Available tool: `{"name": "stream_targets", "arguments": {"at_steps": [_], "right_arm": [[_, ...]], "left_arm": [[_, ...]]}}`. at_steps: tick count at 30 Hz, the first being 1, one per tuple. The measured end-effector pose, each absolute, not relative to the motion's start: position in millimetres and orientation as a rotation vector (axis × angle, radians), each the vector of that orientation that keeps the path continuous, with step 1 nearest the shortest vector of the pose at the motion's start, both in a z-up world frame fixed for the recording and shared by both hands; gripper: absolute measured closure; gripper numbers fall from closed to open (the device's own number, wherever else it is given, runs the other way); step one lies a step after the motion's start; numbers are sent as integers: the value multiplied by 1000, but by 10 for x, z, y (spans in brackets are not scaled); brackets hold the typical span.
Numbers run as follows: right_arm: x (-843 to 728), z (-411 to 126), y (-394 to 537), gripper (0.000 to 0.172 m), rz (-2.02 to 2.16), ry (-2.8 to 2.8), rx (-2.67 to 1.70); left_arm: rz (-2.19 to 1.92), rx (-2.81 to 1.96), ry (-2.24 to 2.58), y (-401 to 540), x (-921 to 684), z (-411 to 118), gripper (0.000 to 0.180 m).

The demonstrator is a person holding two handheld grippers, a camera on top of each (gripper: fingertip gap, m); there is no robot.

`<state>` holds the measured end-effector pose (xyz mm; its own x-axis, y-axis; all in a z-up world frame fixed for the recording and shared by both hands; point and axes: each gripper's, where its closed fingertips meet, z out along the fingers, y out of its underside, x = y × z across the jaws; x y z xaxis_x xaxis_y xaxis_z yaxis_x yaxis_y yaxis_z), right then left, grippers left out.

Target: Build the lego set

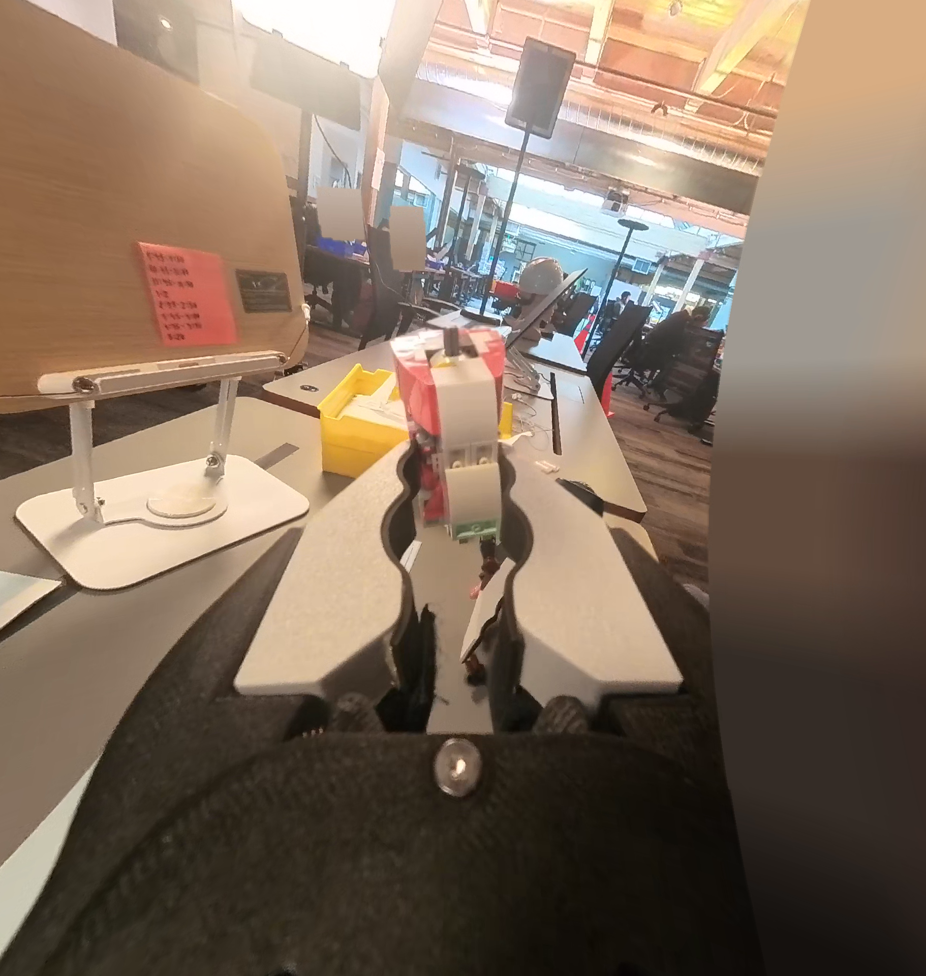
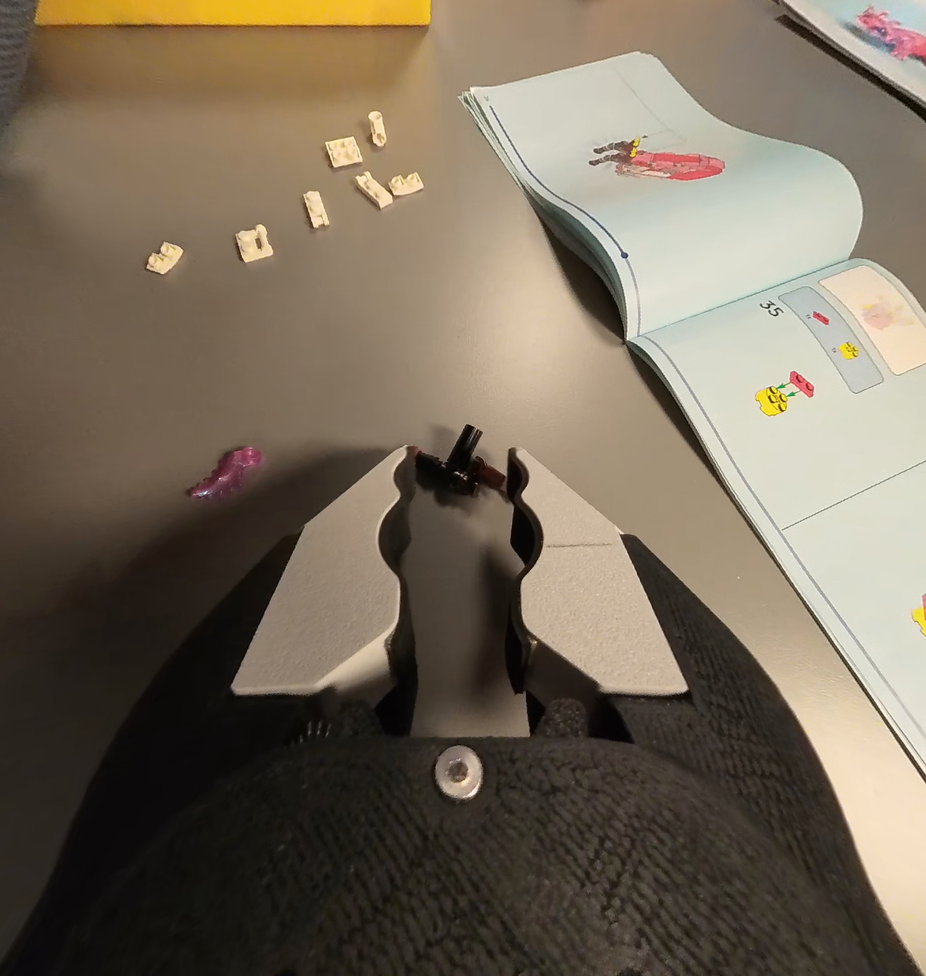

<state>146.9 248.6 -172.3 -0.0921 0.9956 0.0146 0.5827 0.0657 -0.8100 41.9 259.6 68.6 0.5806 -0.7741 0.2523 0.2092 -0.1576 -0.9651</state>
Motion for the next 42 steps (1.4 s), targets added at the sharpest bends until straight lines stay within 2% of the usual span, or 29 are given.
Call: {"name": "stream_targets", "arguments": {"at_steps": [13, 22, 30, 42], "right_arm": [[1488, -1708, 2485, 137, 854, -1750, -1538], [1592, -1727, 2446, 147, 919, -1770, -1576], [1633, -1741, 2433, 167, 894, -1801, -1544], [1593, -1655, 2489, 168, 913, -1730, -1531]], "left_arm": [[-1030, -1440, 524, 2523, 484, 754, 155], [-1030, -1457, 532, 2536, 508, 727, 155], [-1035, -1469, 551, 2525, 535, 703, 155], [-1031, -1454, 536, 2531, 512, 728, 155]]}}
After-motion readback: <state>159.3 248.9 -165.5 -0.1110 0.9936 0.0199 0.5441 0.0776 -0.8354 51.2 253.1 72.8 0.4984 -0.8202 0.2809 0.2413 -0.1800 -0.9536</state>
